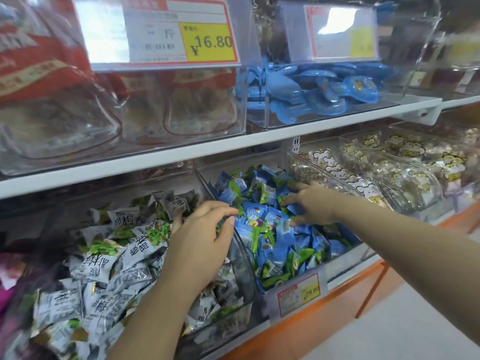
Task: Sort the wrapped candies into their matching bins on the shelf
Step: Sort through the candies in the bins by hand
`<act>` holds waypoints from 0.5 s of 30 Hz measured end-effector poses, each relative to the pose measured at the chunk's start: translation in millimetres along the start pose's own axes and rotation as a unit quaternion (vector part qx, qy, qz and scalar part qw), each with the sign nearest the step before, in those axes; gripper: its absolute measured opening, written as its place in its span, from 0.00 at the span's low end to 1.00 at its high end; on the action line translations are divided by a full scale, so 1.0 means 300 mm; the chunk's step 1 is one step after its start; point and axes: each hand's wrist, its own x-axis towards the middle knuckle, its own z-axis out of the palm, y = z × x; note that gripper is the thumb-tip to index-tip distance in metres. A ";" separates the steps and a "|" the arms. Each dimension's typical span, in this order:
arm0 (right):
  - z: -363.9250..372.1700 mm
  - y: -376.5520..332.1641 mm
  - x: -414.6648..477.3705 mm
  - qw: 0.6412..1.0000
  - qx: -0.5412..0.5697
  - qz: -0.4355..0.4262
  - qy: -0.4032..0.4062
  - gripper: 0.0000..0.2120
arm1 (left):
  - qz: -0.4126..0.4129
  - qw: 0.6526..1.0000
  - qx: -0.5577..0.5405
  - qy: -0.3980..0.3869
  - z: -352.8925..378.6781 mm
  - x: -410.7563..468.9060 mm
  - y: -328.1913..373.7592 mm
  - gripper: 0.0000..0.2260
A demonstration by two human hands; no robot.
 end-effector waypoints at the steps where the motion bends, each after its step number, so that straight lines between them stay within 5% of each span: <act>1: -0.004 -0.004 0.001 1.000 0.011 0.013 0.015 0.28 | -0.002 1.000 0.005 -0.001 -0.002 -0.002 0.001 0.12; 7: -0.024 -0.007 -0.001 0.993 0.061 0.054 0.090 0.29 | -0.007 1.000 0.022 -0.010 -0.013 -0.011 0.015 0.12; 15: -0.052 -0.010 -0.071 0.962 0.267 0.012 0.057 0.32 | -0.009 0.999 0.035 -0.014 -0.015 -0.005 0.022 0.12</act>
